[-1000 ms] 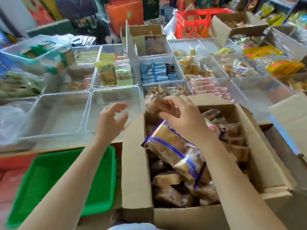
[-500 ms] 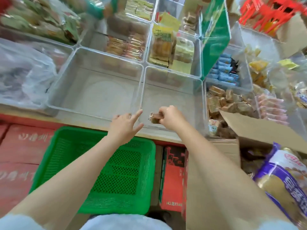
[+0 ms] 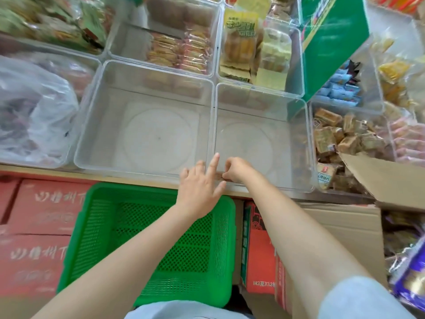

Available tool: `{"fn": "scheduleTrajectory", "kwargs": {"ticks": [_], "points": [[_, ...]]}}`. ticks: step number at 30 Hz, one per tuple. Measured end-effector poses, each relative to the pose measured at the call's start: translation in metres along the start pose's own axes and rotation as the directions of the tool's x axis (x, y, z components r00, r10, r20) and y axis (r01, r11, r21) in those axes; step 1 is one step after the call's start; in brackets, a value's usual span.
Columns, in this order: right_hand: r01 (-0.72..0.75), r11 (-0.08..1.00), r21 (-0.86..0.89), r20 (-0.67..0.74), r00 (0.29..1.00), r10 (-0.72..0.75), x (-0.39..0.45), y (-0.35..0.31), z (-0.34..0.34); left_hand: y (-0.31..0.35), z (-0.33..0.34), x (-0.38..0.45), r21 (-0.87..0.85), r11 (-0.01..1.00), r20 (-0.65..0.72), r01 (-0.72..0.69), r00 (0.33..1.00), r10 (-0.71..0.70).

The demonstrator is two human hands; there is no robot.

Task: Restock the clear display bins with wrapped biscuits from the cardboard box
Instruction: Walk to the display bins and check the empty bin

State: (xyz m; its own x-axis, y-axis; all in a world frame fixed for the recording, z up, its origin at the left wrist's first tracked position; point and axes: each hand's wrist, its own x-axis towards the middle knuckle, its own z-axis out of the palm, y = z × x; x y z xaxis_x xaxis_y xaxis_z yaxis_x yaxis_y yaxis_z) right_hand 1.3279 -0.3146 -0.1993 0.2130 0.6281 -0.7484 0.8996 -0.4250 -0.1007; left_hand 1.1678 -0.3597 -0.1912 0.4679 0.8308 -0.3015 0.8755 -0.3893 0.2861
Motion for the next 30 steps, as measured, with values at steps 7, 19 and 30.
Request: {"fn": "scheduleTrajectory", "kwargs": {"ticks": [7,19,30], "points": [[0.090,0.986,0.137,-0.034,0.996,-0.086,-0.039,0.008,-0.030,0.000,-0.006,-0.001,-0.117,0.993,0.007,-0.013,1.000,0.014],[0.189,0.927,0.325,-0.916,0.305,0.259,-0.302,0.192,-0.006,0.204,-0.076,-0.076,-0.632,0.681,-0.189,-0.371,0.925,0.329],[0.100,0.691,0.716,-0.674,0.354,0.648,-0.360,0.325,0.084,0.366,-0.052,-0.118,-0.325,0.893,-0.014,-0.311,0.946,0.324]]}}
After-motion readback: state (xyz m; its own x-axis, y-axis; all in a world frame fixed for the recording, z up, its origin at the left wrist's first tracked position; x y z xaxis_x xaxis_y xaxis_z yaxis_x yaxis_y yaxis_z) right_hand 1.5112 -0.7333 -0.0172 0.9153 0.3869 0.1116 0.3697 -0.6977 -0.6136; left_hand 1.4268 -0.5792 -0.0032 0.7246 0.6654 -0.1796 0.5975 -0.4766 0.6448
